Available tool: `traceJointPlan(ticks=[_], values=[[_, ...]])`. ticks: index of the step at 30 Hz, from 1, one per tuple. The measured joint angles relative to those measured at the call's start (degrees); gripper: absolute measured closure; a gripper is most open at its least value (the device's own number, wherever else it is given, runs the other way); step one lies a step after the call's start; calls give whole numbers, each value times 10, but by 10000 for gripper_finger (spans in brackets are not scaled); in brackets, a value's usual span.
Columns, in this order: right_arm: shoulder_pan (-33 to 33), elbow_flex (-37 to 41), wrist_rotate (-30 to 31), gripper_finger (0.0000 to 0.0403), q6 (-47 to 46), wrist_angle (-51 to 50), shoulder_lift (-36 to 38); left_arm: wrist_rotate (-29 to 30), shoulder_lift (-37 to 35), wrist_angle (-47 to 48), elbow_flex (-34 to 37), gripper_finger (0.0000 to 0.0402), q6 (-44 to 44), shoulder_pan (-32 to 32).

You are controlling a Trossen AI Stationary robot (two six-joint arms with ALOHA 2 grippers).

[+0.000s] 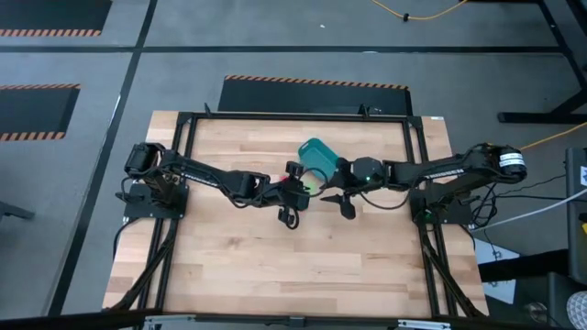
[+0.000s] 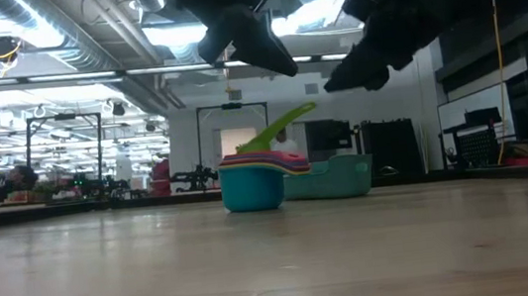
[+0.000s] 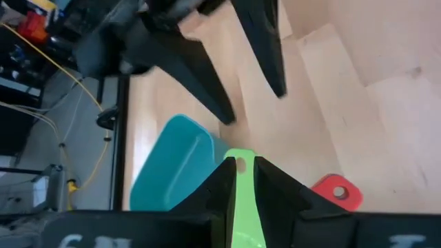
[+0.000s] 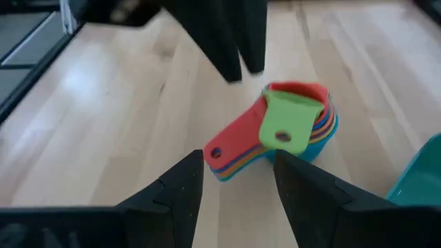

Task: Nest measuring cups in basket
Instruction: Stack the green measuring cup on top of the red measuring cup

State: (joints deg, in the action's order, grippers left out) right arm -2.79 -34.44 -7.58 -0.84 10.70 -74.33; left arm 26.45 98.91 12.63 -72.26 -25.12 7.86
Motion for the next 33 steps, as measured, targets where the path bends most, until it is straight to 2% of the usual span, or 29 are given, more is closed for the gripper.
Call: traceJointPlan(ticks=[4,10,14,21,27,33], values=[[0,0,43,221,0,7,20,-25,0,14,0,372,32,1],[0,0,123,221,-1,36,8,-148,-1,49,0,399,110,0],[-1,0,165,221,-1,64,-17,-199,-1,99,0,398,155,-3],[-6,0,190,221,0,120,-67,-208,0,190,0,399,176,-10],[-19,0,191,221,-5,140,-96,-181,8,183,-1,400,175,-24],[-19,0,157,221,-5,143,-109,-177,18,171,-1,400,175,-48]])
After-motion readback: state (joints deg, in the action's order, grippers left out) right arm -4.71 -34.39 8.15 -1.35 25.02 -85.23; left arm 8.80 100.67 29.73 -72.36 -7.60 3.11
